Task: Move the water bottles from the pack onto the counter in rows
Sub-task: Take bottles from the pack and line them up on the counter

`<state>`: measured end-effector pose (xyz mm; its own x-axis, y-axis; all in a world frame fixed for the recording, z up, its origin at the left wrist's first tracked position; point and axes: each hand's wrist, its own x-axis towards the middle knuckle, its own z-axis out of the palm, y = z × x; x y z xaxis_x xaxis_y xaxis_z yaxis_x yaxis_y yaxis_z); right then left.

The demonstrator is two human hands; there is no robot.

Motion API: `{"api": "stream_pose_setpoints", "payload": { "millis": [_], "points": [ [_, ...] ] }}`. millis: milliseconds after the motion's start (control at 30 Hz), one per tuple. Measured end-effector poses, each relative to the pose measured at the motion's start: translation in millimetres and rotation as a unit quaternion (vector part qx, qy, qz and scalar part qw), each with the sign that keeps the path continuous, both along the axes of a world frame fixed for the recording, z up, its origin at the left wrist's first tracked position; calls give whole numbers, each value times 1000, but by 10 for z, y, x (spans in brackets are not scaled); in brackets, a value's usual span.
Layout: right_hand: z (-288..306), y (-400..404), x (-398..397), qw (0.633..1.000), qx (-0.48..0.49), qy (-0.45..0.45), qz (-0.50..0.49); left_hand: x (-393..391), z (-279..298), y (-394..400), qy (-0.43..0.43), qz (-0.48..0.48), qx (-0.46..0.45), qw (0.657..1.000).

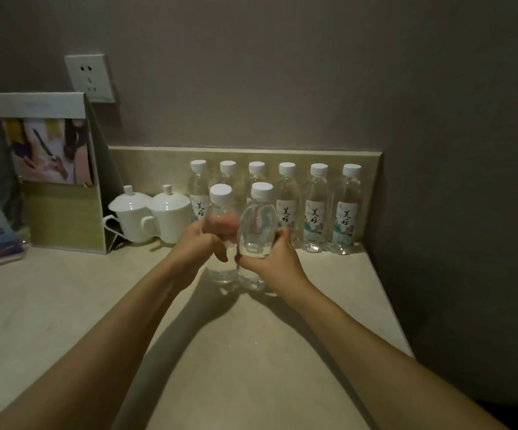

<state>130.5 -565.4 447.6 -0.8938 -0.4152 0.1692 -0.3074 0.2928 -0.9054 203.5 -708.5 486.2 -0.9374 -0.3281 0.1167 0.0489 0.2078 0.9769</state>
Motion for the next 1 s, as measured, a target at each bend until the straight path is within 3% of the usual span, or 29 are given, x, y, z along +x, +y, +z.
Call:
{"api": "stream_pose_setpoints", "payload": {
  "millis": [200,433,633,867,1000],
  "points": [
    [20,-397,84,999,32,8,-42,-52,68,-468,-16,-43,-5,999],
    [90,-367,123,997,41,-42,52,-125,71,-733,-11,-123,-22,992],
    [53,-400,190,996,80,16,-25,-132,6,-818,11,-168,-57,984],
    [45,-493,215,990,119,45,-64,-264,-245,-902,52,-92,-236,966],
    [45,-389,220,992,125,25,-5,-224,-290,-828,74,-9,-241,968]
  ]
}}
